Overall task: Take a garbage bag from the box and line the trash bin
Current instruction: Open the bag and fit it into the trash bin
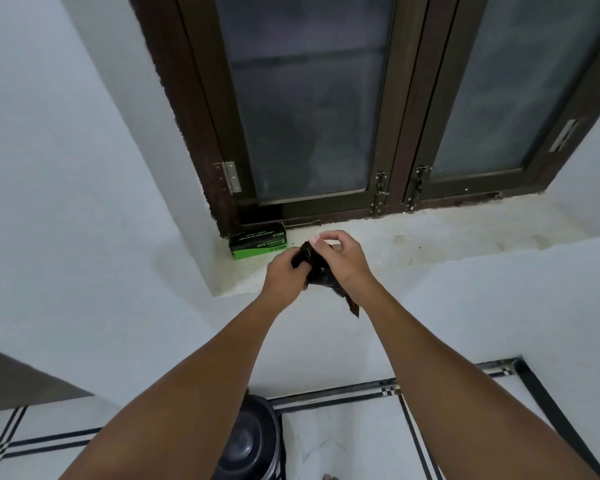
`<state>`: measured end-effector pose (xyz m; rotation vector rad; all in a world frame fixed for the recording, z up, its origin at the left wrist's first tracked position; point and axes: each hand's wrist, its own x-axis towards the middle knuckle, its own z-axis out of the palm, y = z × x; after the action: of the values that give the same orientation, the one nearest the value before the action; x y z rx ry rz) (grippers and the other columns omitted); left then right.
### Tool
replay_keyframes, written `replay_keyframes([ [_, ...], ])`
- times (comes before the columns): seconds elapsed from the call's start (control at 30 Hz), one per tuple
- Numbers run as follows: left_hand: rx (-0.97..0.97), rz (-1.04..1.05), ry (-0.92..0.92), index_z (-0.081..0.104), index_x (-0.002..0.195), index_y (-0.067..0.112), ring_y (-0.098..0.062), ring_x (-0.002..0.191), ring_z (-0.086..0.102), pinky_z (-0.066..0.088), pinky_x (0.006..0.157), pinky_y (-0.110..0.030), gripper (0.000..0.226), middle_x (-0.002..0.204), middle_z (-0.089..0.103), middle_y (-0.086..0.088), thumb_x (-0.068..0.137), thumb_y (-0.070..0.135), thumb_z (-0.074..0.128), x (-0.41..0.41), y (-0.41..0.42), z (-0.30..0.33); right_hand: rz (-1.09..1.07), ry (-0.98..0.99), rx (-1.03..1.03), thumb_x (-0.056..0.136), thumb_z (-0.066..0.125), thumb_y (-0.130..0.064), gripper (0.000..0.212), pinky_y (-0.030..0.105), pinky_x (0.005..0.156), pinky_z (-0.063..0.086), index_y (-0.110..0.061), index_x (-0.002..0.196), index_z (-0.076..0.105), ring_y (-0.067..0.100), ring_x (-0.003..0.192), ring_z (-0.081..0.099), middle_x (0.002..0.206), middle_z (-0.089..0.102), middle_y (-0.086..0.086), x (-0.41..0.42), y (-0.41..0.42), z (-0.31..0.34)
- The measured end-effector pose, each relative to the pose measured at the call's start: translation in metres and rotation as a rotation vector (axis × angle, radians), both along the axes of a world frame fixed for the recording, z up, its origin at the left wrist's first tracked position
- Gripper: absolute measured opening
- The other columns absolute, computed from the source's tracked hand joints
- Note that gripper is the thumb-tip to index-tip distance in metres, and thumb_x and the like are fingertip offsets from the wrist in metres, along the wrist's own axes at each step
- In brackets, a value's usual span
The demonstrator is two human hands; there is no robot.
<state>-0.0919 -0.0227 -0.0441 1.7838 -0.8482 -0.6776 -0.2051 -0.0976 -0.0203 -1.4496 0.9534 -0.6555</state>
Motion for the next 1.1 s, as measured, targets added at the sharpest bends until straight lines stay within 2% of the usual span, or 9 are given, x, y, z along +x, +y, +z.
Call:
replay_keyframes([
  [0.13, -0.090, 0.187, 0.253, 0.068, 0.114, 0.018, -0.027, 0.092, 0.072, 0.064, 0.066, -0.037, 0.024, 0.106, 0.073, -0.008, 0.100, 0.027, 0.051, 0.011, 0.051, 0.015, 0.122, 0.025, -0.053, 0.077, 0.083, -0.049, 0.055, 0.032, 0.086, 0.059, -0.027, 0.121, 0.058, 0.015, 0.101, 0.071, 0.112, 0.070, -0.001, -0.005, 0.052, 0.002],
  [0.3, -0.103, 0.421, 0.398, 0.068, 0.112, 0.015, -0.026, 0.092, 0.071, 0.057, 0.055, -0.027, 0.026, 0.107, 0.073, -0.008, 0.097, 0.031, 0.056, 0.027, 0.131, 0.014, 0.104, 0.113, -0.065, 0.091, 0.074, -0.019, 0.016, 0.046, 0.087, 0.062, -0.007, 0.101, 0.074, 0.031, 0.096, 0.074, 0.101, 0.077, 0.013, -0.001, 0.132, -0.015],
  [0.4, -0.026, 0.557, 0.458, 0.062, 0.112, 0.015, -0.027, 0.098, 0.068, 0.062, 0.072, -0.037, 0.023, 0.118, 0.067, -0.012, 0.092, 0.026, 0.060, 0.033, 0.178, 0.004, 0.084, 0.008, 0.160, 0.097, 0.069, -0.016, 0.008, 0.036, 0.074, 0.065, -0.009, 0.093, 0.072, 0.027, 0.083, 0.075, 0.101, 0.075, 0.018, -0.002, 0.171, -0.021],
  [0.5, 0.100, 0.542, -0.221, 0.048, 0.134, 0.020, -0.023, 0.122, 0.049, 0.049, 0.101, -0.040, 0.052, 0.138, 0.049, -0.004, 0.087, 0.034, 0.065, 0.029, 0.227, -0.011, 0.048, 0.077, 0.251, 0.097, 0.070, -0.020, 0.013, 0.024, 0.055, 0.059, -0.011, 0.088, 0.070, 0.021, 0.071, 0.072, 0.091, 0.073, 0.012, 0.004, 0.200, -0.023],
  [0.53, 0.049, 0.449, -0.456, 0.052, 0.131, 0.022, -0.020, 0.122, 0.047, 0.046, 0.101, -0.036, 0.050, 0.133, 0.051, 0.000, 0.086, 0.038, 0.066, 0.025, 0.246, -0.013, 0.037, 0.129, 0.252, 0.096, 0.072, -0.022, 0.016, 0.022, 0.051, 0.057, -0.010, 0.085, 0.069, 0.021, 0.068, 0.071, 0.089, 0.073, 0.011, 0.008, 0.210, -0.025],
  [0.6, 0.007, 0.156, -0.589, 0.064, 0.114, 0.027, -0.015, 0.112, 0.052, 0.046, 0.093, -0.031, 0.035, 0.116, 0.060, 0.007, 0.085, 0.047, 0.067, 0.019, 0.266, -0.016, 0.021, 0.197, 0.245, 0.092, 0.077, -0.025, 0.021, 0.022, 0.048, 0.054, -0.010, 0.083, 0.067, 0.021, 0.065, 0.068, 0.089, 0.073, 0.013, 0.016, 0.221, -0.028],
  [0.7, 0.096, -0.033, -0.464, 0.075, 0.099, 0.027, -0.012, 0.094, 0.062, 0.052, 0.085, -0.034, 0.021, 0.096, 0.070, 0.008, 0.086, 0.043, 0.071, 0.014, 0.290, -0.022, 0.063, 0.216, 0.252, 0.087, 0.081, -0.030, 0.027, 0.021, 0.046, 0.051, -0.013, 0.082, 0.061, 0.019, 0.059, 0.065, 0.084, 0.071, 0.010, 0.025, 0.238, -0.031],
  [0.93, 0.120, 0.247, -0.151, 0.071, 0.079, 0.018, 0.001, 0.065, 0.062, 0.046, 0.064, -0.014, 0.008, 0.075, 0.071, 0.010, 0.086, 0.016, 0.074, 0.010, 0.321, -0.033, 0.327, -0.088, 0.486, 0.094, 0.071, -0.011, 0.024, 0.029, 0.076, 0.059, -0.008, 0.117, 0.067, 0.020, 0.081, 0.071, 0.097, 0.075, 0.012, 0.024, 0.262, -0.041],
  [1.1, 0.098, 0.315, 0.014, 0.066, 0.081, 0.019, -0.017, 0.069, 0.066, 0.061, 0.076, -0.036, 0.017, 0.073, 0.069, -0.005, 0.078, 0.008, 0.078, 0.005, 0.343, -0.043, 0.359, 0.031, 0.424, 0.095, 0.070, -0.009, 0.013, 0.026, 0.072, 0.057, -0.016, 0.106, 0.072, 0.014, 0.078, 0.065, 0.087, 0.071, 0.002, 0.028, 0.289, -0.056],
])
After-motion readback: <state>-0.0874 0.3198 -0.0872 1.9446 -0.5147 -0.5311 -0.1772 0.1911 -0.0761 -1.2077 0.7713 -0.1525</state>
